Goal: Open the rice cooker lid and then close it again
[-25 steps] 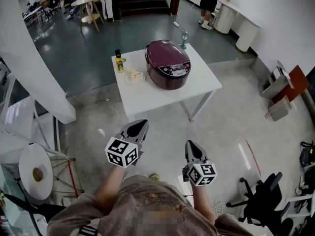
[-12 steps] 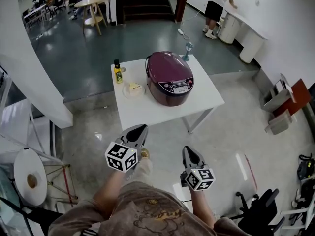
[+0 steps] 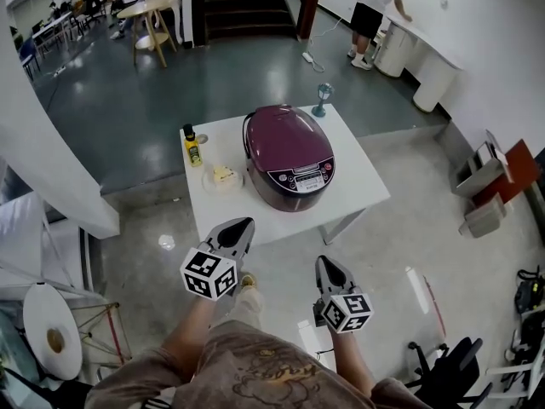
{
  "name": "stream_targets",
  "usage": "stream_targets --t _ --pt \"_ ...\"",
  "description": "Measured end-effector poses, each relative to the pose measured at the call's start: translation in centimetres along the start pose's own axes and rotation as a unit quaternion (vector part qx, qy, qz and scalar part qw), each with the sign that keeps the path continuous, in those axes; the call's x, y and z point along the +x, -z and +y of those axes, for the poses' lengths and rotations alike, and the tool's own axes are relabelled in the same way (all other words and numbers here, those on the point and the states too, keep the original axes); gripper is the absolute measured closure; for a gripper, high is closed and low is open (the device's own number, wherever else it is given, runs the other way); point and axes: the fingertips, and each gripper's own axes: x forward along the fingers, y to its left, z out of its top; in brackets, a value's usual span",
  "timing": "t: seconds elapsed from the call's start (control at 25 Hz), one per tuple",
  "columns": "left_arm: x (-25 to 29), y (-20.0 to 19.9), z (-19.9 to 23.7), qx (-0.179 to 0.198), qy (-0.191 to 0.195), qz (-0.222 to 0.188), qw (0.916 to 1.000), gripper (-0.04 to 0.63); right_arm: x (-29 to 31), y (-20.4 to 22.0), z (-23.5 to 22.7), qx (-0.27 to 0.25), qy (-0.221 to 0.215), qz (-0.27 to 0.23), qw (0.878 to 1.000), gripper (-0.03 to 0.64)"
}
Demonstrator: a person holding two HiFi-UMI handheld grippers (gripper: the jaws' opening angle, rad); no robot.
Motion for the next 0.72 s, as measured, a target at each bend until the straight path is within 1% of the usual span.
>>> stream_targets --t 0.28,0.72 --pt "6.1 -2.3 3.7 -0.005 0.006 -0.007 1.0 0.575 6.1 -3.3 -3.0 -0.01 0.004 0.0 1.0 0.614" --pt "13.1 -5.2 8.3 -0.006 0.03 0.001 0.9995 0.575 13.4 -7.9 -5.1 -0.02 0.009 -0.005 1.0 0.614"
